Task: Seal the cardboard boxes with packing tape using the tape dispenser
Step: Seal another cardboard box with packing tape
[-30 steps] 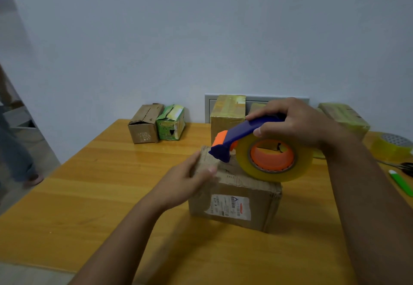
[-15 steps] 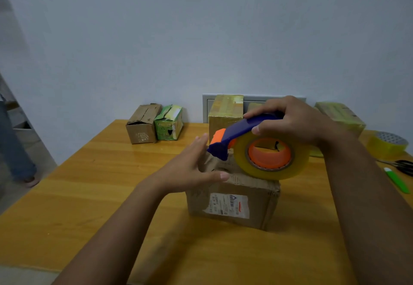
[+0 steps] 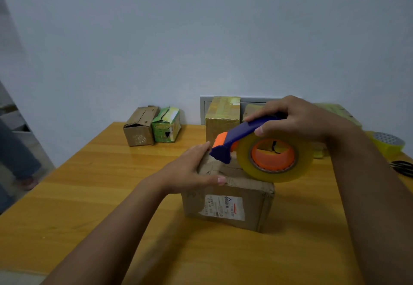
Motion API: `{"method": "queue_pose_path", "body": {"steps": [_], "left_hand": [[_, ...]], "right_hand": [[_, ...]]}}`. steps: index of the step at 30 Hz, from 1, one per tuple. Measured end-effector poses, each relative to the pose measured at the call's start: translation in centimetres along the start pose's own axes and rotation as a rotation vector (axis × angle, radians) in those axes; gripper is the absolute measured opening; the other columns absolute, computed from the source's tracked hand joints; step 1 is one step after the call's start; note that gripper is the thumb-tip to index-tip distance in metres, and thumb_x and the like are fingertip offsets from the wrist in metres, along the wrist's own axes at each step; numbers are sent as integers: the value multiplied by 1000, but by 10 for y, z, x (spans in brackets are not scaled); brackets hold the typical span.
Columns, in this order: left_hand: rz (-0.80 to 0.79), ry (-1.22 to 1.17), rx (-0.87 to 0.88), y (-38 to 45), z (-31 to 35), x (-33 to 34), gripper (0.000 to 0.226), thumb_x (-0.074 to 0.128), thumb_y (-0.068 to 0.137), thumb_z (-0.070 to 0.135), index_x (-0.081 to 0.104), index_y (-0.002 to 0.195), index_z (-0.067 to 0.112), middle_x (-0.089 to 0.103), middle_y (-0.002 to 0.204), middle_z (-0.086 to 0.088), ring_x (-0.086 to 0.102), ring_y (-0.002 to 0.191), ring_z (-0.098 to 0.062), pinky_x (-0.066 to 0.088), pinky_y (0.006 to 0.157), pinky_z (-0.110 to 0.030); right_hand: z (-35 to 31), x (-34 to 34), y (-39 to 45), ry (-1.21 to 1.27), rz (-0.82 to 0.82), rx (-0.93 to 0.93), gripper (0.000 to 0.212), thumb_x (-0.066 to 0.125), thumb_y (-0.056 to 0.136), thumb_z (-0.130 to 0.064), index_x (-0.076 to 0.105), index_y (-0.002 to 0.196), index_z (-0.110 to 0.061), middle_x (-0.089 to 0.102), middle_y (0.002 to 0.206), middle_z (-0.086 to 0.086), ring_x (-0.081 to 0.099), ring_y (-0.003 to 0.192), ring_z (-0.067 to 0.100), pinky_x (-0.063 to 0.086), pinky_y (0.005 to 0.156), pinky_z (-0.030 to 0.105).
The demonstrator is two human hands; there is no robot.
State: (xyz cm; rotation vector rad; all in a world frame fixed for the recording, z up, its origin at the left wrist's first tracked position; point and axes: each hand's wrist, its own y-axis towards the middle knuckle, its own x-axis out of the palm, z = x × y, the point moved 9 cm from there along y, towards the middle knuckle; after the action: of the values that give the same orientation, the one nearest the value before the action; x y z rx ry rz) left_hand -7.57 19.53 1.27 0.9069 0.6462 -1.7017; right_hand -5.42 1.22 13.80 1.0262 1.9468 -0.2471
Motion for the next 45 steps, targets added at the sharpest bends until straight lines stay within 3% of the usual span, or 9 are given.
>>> {"method": "queue_pose_path", "body": {"steps": [7,14,19,23,26,30,36,41,45], "left_hand": [[-21,76,-37,0,-4,2,122,52,57,90,10,154,29,24,155,10,31,134,-10,40,107,-42],[-50,197,-44,0,-2,1,118,45,61,93,7,155,33,12,160,13,19,143,-10,32,113,-41],[-52,373,-34,-1,14,-6,101,47,80,72,-1,156,26,-2,163,4,-3,146,-8,5,116,-30],[-7,424,-36,-4,11,-12,91,43,87,65,-3,155,24,-1,162,5,-8,131,4,7,115,-27],[36,432,-28,-3,9,-16,88,43,90,66,0,156,24,3,163,3,0,147,-9,13,116,-29],[57,419,-34,11,5,-16,108,30,68,90,5,156,32,13,162,6,12,149,-20,26,114,-43],[119,441,11,23,-3,-13,101,29,66,95,28,146,34,52,134,8,48,113,-10,50,85,-34],[91,485,-51,26,-8,-11,116,23,60,96,16,153,27,35,152,1,39,132,-18,44,97,-38],[82,501,-66,26,-11,-9,117,22,59,96,12,154,29,26,158,2,30,141,-22,40,103,-43]], "right_hand": [[24,-22,-32,-2,27,35,37,67,70,-50,70,106,-44,67,105,-20,61,98,3,48,76,19],[53,-19,-65,85,161,38,42,70,71,-50,71,112,-39,66,107,-7,59,96,10,47,78,24],[51,-17,-66,128,243,26,37,70,72,-41,72,108,-36,66,107,-10,58,97,2,45,73,8],[49,-12,-59,143,307,42,37,70,71,-41,73,107,-33,66,99,-9,61,90,5,48,72,14],[46,-1,-46,140,344,54,41,70,71,-45,73,110,-32,65,101,-10,60,91,7,49,73,20],[38,10,-31,142,333,34,40,72,76,-41,71,114,-29,61,99,-15,58,93,8,46,72,21],[40,11,-32,146,284,42,38,74,79,-40,70,115,-29,62,104,-13,58,94,6,48,75,20],[52,-3,-56,128,259,84,34,76,81,-36,71,115,-28,66,107,-6,60,96,11,52,81,30],[62,-9,-76,115,269,89,34,75,82,-37,70,116,-31,64,105,-13,59,95,5,50,79,20]]}}
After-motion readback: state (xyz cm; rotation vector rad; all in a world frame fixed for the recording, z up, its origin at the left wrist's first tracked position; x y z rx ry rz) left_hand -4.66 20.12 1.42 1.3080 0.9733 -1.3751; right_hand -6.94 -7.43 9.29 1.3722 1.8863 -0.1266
